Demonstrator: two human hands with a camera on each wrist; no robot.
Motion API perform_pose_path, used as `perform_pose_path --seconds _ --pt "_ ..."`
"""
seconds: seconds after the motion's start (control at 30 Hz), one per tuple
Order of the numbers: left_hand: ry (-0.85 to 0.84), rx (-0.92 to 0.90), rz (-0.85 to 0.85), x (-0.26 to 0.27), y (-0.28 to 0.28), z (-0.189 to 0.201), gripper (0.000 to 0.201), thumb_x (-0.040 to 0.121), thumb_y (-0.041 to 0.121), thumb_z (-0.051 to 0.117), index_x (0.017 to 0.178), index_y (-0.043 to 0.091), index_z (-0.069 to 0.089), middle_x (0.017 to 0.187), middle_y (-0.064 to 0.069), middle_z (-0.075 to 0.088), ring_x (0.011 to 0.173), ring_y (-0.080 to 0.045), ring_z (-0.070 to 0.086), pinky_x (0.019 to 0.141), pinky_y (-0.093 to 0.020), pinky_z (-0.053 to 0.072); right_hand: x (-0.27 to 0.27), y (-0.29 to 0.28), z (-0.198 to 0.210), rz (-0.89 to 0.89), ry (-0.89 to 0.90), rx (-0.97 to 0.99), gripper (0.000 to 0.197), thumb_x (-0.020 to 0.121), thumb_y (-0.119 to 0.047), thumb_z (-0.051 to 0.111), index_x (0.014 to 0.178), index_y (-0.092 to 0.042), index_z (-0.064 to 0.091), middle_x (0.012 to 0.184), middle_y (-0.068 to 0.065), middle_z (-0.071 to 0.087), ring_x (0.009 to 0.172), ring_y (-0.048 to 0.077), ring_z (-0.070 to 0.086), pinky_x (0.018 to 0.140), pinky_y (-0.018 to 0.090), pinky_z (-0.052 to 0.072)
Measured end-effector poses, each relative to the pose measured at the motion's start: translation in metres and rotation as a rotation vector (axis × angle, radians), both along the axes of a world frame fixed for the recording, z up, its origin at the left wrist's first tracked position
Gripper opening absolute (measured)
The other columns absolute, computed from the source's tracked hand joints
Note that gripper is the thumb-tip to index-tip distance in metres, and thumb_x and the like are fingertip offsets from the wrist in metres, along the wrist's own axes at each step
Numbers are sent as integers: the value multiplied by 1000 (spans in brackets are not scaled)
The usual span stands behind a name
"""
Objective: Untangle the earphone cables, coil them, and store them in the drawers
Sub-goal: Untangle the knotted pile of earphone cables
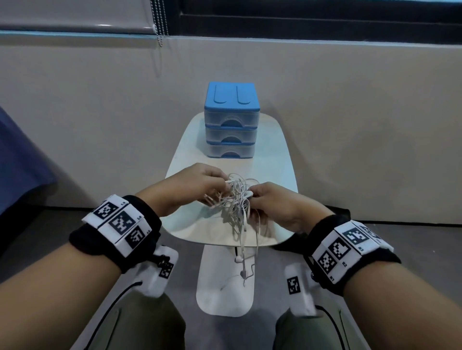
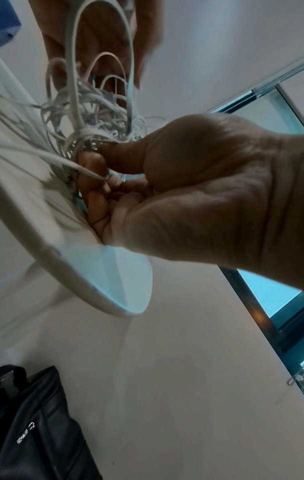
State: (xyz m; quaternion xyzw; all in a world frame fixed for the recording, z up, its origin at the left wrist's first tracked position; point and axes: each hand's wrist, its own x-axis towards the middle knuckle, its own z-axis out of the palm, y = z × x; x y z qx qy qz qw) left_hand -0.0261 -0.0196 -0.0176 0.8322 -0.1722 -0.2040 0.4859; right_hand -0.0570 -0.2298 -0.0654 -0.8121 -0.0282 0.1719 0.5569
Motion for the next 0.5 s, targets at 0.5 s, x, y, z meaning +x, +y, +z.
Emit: perform_pose_path --seconds 0.5 --pt "-625 484 41 -3 -12 -4 21 85 29 71 99 31 54 98 8 65 87 -19 61 70 -34 48 0 -1 -3 19 87 194 9 103 -5 56 98 -6 63 85 11 66 72 15 58 80 39 36"
